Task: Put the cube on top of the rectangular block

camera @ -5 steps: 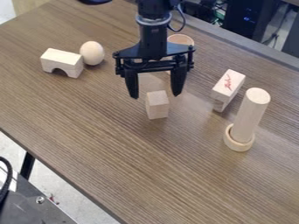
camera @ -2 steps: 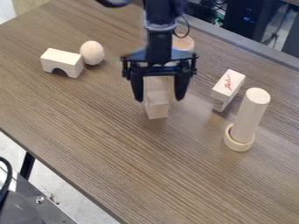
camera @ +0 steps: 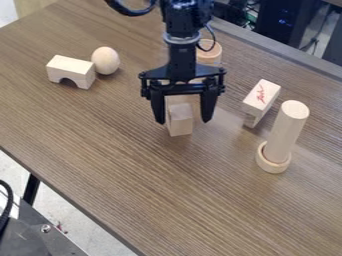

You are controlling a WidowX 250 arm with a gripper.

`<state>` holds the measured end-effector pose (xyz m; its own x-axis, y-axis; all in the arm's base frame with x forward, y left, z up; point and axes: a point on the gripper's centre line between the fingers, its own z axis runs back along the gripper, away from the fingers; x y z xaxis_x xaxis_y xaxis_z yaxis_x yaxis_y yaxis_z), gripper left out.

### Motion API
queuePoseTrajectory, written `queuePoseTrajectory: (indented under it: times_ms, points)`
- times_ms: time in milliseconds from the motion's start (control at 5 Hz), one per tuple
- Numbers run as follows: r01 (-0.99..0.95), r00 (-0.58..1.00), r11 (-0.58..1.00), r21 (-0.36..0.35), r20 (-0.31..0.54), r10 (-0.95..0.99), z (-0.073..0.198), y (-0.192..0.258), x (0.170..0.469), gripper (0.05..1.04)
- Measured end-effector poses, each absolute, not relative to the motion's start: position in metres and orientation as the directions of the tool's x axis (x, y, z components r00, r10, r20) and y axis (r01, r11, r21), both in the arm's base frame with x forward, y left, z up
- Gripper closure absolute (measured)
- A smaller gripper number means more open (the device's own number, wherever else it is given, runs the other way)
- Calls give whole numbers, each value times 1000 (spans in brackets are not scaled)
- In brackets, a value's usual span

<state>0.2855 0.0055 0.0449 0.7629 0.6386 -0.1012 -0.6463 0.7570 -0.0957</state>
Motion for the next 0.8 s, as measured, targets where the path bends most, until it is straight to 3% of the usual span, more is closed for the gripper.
queuePoseTrajectory:
  times_ms: [400, 600, 800]
  points:
    - [-636, 770, 766, -91, -143, 622, 32, 13, 281, 133]
    - [-602, 795, 796, -58, -139, 591, 36, 19, 286, 419]
    - [-548, 832, 836, -32, -123, 540, 45, 20, 292, 528]
